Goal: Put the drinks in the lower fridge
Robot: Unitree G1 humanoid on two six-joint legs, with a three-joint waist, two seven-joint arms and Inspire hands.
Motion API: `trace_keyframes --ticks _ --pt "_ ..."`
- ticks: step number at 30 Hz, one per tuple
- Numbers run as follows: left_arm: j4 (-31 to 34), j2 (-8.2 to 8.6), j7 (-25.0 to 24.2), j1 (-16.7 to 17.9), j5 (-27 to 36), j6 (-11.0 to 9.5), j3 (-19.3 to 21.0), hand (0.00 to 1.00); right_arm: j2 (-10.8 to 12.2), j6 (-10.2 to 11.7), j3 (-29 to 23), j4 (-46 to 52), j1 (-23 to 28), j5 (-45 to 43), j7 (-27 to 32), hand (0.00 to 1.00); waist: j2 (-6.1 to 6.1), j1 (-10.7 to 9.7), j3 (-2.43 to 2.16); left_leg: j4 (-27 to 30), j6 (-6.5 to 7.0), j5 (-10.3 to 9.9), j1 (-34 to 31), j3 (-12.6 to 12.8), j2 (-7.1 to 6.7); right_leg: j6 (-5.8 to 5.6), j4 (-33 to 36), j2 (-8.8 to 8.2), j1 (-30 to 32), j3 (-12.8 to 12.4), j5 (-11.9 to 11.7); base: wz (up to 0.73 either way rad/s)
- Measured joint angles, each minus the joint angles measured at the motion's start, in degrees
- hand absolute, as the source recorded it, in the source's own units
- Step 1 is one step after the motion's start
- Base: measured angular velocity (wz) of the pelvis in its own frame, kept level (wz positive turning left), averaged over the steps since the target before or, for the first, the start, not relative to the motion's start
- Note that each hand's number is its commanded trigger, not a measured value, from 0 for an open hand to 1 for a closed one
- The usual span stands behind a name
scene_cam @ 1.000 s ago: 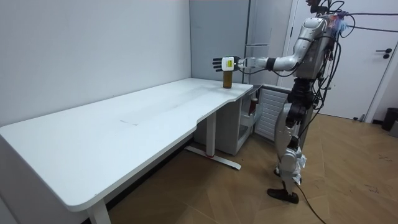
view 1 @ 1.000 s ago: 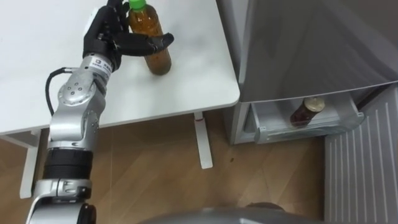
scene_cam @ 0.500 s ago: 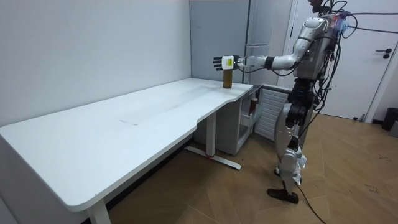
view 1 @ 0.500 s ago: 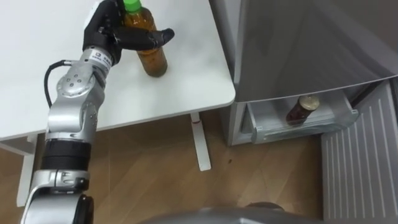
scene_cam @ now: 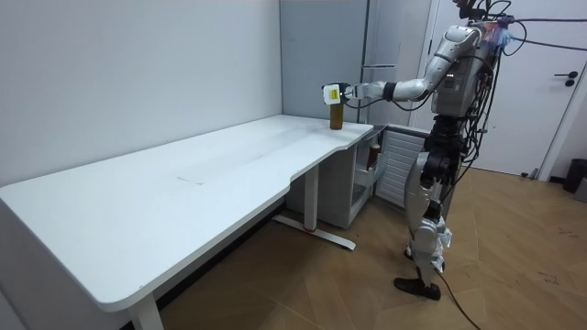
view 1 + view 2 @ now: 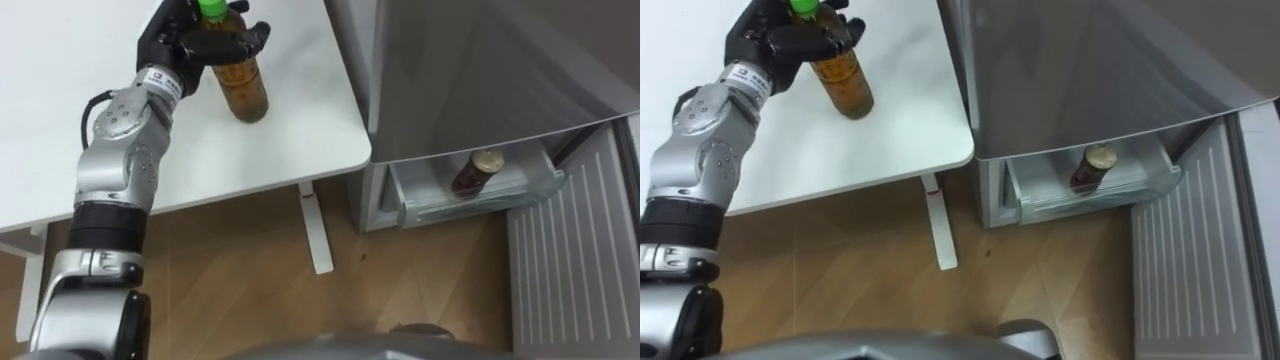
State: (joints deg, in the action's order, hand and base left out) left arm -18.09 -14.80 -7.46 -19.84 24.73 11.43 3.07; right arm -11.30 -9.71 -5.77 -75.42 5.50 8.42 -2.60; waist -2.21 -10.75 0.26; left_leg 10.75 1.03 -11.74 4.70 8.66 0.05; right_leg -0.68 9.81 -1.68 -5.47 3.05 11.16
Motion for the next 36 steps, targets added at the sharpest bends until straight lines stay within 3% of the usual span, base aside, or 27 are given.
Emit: trace_keyframes --ticks 3,9,22,25,28,31,36 --pt "0.0 0.00 0.4 0.0 0.0 0.9 -0.1 1.00 -0.2 0.0 0.0 0.1 0.0 0.0 0.0 0.00 -0.39 0.0 -0.23 0.0 0.00 0.0 0.0 0.0 0.07 0.08 0.0 0.03 0.0 0.2 0.0 0.00" --pt "0.0 -0.01 0.5 0.0 0.4 2.4 -1.6 1.00 -0.2 0.0 0.0 0.1 -0.3 0.0 0.0 0.00 -0.50 -0.1 -0.22 0.0 -0.01 0.0 0.0 0.0 0.19 0.26 0.0 0.11 -0.2 0.2 -0.2 0.00" --pt "0.8 0.01 1.1 0.0 0.5 2.6 -2.5 1.00 -0.2 -0.1 0.0 0.2 -0.8 0.2 0.0 0.00 -0.87 0.2 -0.01 -0.2 -0.02 0.0 -0.5 -0.2 0.22 0.25 0.2 0.17 0.4 0.3 -0.2 0.00" --pt "3.0 0.35 2.3 0.1 0.5 2.6 -3.2 1.00 -0.1 0.4 0.1 0.8 -1.1 0.0 0.0 0.00 -0.88 0.1 0.00 -0.1 -0.02 0.0 -0.9 -0.5 0.13 0.25 0.0 0.12 0.5 0.3 -0.2 0.05" --pt "5.4 1.77 2.8 0.1 0.5 2.4 -3.3 1.00 0.2 1.1 1.5 1.7 -1.4 0.2 0.5 0.00 -0.73 0.3 0.09 -0.1 -0.01 0.0 -1.0 -0.8 0.11 0.24 0.0 0.11 0.4 0.4 -0.3 0.04" --pt "7.6 2.51 3.1 0.1 0.5 2.4 -3.3 1.00 0.6 2.8 2.4 2.0 -2.2 0.3 0.6 0.00 -0.62 0.6 0.17 -0.1 -0.02 0.0 -0.9 -0.8 0.15 0.24 -0.1 0.15 0.4 0.4 -0.3 -0.02" --pt "14.3 2.71 2.7 3.0 0.7 1.5 -3.3 1.00 0.6 3.8 3.8 2.8 -2.2 0.1 0.2 0.00 -0.14 3.0 0.49 -0.1 -0.03 0.0 -1.0 -0.6 0.22 0.25 0.0 0.20 0.7 0.5 -0.3 -0.02"
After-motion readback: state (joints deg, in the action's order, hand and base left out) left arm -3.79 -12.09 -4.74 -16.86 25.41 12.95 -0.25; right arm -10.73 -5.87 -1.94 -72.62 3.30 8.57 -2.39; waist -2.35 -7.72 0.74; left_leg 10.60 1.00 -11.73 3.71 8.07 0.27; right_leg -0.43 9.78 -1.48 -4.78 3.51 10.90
